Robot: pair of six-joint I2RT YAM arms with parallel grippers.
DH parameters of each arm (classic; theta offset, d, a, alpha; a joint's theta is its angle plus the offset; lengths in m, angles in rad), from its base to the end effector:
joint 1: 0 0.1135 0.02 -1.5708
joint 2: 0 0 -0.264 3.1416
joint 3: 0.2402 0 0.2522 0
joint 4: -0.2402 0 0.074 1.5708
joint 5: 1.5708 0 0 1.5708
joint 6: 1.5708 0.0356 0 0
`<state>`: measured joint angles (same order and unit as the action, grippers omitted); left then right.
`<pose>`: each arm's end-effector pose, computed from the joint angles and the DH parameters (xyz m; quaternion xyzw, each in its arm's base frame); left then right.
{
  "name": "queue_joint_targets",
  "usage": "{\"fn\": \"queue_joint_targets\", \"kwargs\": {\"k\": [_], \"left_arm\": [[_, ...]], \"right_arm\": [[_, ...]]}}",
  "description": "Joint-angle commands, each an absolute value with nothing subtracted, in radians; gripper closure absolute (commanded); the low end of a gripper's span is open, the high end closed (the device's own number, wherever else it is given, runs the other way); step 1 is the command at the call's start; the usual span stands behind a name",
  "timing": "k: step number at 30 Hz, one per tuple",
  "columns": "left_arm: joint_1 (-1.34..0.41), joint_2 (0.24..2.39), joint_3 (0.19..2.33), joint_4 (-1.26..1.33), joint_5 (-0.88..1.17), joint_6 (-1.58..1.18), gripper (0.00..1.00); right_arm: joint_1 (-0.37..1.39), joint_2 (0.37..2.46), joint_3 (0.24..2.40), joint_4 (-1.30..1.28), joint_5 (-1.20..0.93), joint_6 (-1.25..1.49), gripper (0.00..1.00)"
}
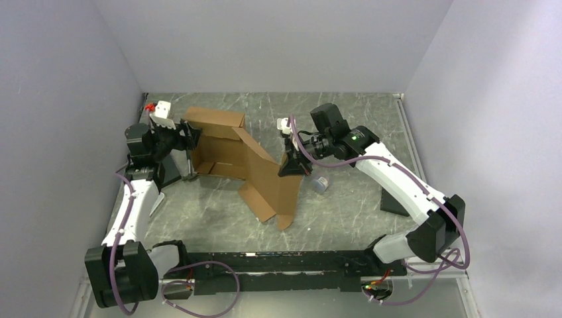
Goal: Fold the paper box
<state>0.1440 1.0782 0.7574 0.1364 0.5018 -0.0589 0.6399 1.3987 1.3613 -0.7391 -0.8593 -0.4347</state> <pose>0.2498 0.0189 0.3065 0.0824 0.7574 -0.1645 0.6266 0.2175 0.1955 0.3562 -0.5675 0.6378 0.4181 0.3104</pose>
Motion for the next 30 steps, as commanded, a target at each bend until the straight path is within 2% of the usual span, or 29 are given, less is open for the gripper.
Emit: {"fn": "queue_joint_targets", "kwargs": {"k": [1, 18, 30], "left_arm": [[0.143, 1.100, 0.753, 0.230, 0.567, -0.012, 0.25], [0.146, 1.185, 0.760, 0.313, 0.598, 0.041, 0.34], [0.152, 1.267, 0.804, 0.352, 0.695, 0.032, 0.50]], "right_arm": [[0.634, 1.408, 1.407, -0.705, -0.897, -0.439, 1.00], [0.629, 1.409, 1.396, -0.699, -0.904, -0.439, 1.00], [0.629, 1.415, 1.387, -0.696, -0.907, -0.438, 1.00]]}}
